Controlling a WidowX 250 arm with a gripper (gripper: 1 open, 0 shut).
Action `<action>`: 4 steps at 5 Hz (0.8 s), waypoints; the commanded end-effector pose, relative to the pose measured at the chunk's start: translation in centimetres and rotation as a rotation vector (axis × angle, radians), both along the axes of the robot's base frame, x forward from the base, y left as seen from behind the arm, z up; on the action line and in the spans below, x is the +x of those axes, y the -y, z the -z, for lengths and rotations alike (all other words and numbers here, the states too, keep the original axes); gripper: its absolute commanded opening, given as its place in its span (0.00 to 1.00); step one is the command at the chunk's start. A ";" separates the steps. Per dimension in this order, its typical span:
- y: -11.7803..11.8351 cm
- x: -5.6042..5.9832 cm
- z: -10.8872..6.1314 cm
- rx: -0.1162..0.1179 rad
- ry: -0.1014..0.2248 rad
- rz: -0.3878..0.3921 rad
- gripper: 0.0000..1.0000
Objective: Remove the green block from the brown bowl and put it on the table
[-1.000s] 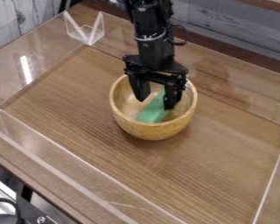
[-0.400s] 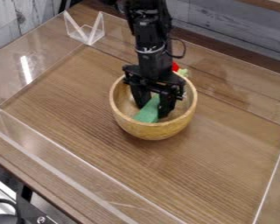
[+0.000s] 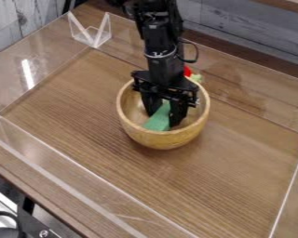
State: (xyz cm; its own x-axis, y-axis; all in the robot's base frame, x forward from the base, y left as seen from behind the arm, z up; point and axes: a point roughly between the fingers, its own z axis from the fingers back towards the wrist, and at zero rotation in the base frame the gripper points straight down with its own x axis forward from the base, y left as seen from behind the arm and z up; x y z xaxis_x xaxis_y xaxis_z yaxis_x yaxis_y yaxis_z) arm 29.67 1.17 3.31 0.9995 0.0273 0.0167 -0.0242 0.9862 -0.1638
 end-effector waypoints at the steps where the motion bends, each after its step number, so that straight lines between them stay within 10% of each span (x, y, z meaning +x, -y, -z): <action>1: 0.7 0.4 -2.7 -0.008 0.074 0.022 0.00; 4: 4.4 -1.1 -3.8 -0.049 0.085 0.131 0.00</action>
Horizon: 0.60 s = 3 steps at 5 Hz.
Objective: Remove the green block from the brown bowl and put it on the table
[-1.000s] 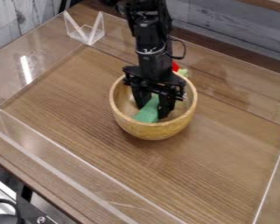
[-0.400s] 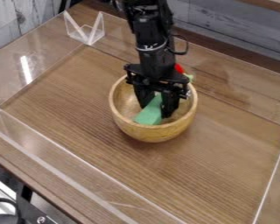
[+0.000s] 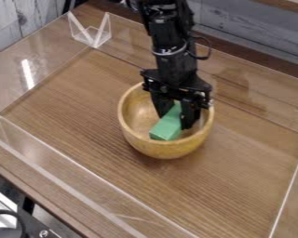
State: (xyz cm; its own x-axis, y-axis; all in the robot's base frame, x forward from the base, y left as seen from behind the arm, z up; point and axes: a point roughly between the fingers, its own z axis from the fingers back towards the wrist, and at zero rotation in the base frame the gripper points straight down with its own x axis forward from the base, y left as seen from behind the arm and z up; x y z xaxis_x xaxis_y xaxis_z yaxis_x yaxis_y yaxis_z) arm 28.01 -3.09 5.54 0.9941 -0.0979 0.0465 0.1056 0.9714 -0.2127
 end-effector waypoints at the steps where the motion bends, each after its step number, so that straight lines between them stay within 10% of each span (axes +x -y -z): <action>1: 1.8 -0.1 -1.2 -0.008 0.055 0.056 0.00; 3: 5.6 -1.4 0.8 -0.008 0.042 0.153 0.00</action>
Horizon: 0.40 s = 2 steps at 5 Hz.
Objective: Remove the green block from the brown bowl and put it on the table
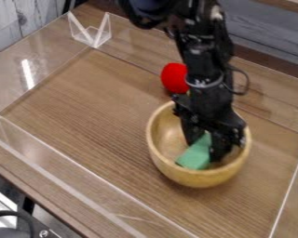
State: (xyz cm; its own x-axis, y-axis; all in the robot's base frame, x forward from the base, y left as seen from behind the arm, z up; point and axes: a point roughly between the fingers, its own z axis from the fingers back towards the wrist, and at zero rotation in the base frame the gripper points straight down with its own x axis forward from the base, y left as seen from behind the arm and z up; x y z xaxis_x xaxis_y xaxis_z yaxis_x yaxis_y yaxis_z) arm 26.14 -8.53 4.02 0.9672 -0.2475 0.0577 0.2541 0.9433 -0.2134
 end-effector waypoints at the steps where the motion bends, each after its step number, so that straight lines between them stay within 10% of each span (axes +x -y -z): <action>1: 1.2 0.1 0.1 -0.006 0.024 0.030 0.00; 2: 0.9 0.0 0.4 -0.002 0.020 0.022 0.00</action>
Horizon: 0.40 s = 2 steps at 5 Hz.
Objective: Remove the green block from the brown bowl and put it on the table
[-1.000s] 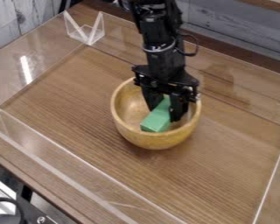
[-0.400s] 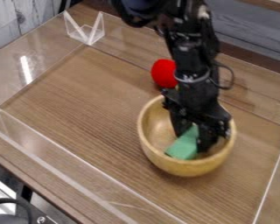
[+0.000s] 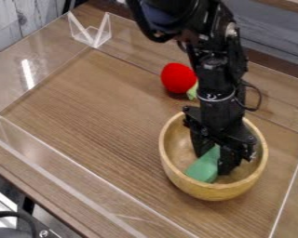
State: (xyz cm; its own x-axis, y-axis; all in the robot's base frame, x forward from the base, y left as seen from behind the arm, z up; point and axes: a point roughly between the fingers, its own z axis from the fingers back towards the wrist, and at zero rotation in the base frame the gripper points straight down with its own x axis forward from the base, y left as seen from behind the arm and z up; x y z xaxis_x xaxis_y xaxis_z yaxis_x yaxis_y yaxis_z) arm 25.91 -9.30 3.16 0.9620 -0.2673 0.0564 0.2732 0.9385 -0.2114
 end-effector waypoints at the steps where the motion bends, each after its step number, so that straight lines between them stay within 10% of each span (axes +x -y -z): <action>1: -0.1 0.3 -0.3 -0.001 0.017 -0.006 0.00; 2: -0.4 0.3 -0.2 0.002 0.014 -0.015 0.00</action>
